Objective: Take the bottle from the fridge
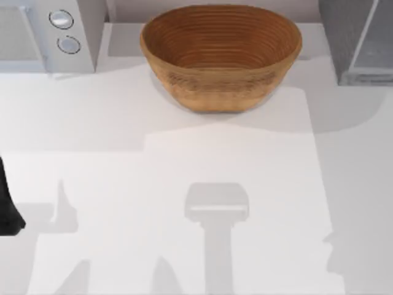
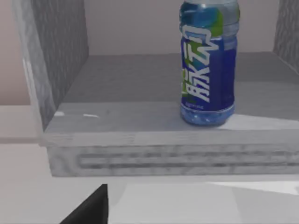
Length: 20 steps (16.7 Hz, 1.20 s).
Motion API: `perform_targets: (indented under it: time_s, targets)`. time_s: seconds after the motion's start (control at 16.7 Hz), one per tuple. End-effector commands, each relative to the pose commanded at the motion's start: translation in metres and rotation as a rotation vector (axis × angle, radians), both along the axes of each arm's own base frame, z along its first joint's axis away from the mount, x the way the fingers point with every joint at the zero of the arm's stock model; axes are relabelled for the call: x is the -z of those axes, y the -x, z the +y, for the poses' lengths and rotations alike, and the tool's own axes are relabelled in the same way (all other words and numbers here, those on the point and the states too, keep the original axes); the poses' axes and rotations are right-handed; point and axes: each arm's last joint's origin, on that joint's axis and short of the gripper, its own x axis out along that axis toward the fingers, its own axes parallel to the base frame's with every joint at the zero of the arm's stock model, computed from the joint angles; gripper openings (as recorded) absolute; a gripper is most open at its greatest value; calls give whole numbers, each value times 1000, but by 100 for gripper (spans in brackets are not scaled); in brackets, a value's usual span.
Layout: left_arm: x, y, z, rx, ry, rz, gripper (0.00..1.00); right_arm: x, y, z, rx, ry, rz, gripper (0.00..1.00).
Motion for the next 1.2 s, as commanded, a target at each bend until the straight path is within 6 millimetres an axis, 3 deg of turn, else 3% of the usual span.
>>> perform_targets:
  time_s: [0.3,0.66,0.78,0.96,1.2]
  targets:
    - [0,0,0,0,0,0,100,13,-5,-17,-3,18,-42,100]
    - [0,0,0,0,0,0,100,13,-6,-17,-5,20,-43,100]
    - [0,0,0,0,0,0,100,15,-14,-19,-4,22,-39,100]
    - [0,0,0,0,0,0,100,17,-47,-27,1,31,-37,100]
    - [0,0,0,0,0,0,100,15,-116,-34,6,48,-54,100]
